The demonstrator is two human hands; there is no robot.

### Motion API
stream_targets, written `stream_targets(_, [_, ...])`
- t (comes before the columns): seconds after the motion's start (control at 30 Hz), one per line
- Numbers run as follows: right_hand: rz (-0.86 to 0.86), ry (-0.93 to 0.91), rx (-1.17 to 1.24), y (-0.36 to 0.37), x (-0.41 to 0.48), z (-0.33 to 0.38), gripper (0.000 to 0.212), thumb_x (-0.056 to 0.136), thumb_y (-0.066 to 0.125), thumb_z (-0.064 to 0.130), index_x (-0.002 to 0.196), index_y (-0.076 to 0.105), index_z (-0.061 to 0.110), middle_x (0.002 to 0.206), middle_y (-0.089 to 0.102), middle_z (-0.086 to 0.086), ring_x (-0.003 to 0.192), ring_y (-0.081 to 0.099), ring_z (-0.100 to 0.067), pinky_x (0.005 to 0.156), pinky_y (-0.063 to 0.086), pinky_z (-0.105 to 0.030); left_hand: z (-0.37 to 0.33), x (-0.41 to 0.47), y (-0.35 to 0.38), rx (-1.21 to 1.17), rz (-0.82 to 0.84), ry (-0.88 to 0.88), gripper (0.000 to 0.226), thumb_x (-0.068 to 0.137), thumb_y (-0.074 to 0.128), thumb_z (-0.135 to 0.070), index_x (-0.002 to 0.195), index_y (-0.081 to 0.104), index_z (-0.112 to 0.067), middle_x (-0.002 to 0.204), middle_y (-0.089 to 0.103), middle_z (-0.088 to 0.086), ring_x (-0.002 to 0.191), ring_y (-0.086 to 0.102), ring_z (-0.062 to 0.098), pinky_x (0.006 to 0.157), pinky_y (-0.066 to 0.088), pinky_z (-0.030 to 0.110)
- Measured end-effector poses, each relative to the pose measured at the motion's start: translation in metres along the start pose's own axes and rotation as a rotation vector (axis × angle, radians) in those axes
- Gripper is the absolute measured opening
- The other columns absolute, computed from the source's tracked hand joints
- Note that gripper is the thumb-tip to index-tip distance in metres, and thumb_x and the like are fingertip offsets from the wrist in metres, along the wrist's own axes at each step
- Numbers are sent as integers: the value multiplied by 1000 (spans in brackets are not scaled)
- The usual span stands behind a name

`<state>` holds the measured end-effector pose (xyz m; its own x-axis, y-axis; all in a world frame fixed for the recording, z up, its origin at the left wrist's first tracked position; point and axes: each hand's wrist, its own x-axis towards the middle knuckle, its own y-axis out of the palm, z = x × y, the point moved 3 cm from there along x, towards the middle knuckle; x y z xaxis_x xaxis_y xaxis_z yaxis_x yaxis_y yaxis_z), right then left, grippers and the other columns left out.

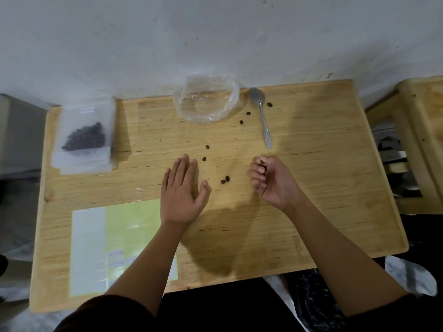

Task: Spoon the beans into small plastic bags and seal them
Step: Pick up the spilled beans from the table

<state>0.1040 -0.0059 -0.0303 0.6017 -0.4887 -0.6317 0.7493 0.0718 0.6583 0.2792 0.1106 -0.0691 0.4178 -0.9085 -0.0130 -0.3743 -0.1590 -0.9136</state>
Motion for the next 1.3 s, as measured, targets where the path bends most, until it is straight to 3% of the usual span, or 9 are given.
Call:
stream_targets(0.17, [28,-35,-80,7,5,-10,20,85,43,16,67,50,13,60,45,2,48,38,-7,43,34,-16,0,0,0,0,4,2,62,89,36,-48,143,39,-18,155,26,2,144,19,17,118,10,37])
stream_targets(0.33, [-213,-247,-1025,8,17,-4,22,75,76,26,65,60,15,53,48,12,48,41,-2,52,38,-15,1,1,0,-4,16,2,62,89,36,-49,144,37,-19,156,24,0,145,17,16,118,8,35])
stream_targets(0.4, [-240,-358,-1224,9,19,-5,18,68,82,24,70,67,16,45,44,15,43,36,-2,51,34,-12,1,1,0,-10,16,-3,62,88,36,-48,143,37,-20,156,24,0,145,17,15,118,8,35])
stream_targets(0.67, [-175,-522,-1393,15,23,-12,16,69,82,17,80,73,13,47,44,5,40,32,-6,47,29,-16,3,2,2,-10,16,-7,62,88,38,-48,142,40,-19,155,27,1,144,20,16,118,12,38])
stream_targets(0.87, [-66,-430,-1477,22,26,-12,13,75,77,16,86,74,10,64,61,18,62,60,3,59,44,-10,2,2,0,-7,19,4,63,88,36,-48,143,39,-18,155,27,2,144,19,17,118,10,37])
stream_targets(1.0, [-43,-264,-1380,29,28,-10,6,83,68,15,84,70,10,50,55,20,47,49,3,51,35,-7,2,3,0,-6,17,-2,62,87,37,-48,141,42,-18,154,29,3,143,22,18,117,13,38])
stream_targets(1.1, [-58,-8,-894,27,29,-6,20,85,57,16,65,54,15,52,38,8,45,32,-5,43,28,-17,2,2,0,-4,16,3,62,87,37,-48,141,41,-19,154,29,2,144,22,18,118,13,38])
stream_targets(1.2, [58,43,-396,28,25,-5,18,76,44,12,60,37,16,51,32,6,42,26,-5,36,22,-17,2,2,0,-5,17,2,62,88,38,-48,142,41,-18,154,28,2,144,20,17,118,12,38])
stream_targets(1.3, [54,53,-283,23,21,-9,15,79,45,15,64,45,13,60,44,1,47,35,-8,38,28,-17,2,1,-1,-8,16,5,62,88,37,-48,142,41,-18,155,28,2,144,19,17,118,12,39])
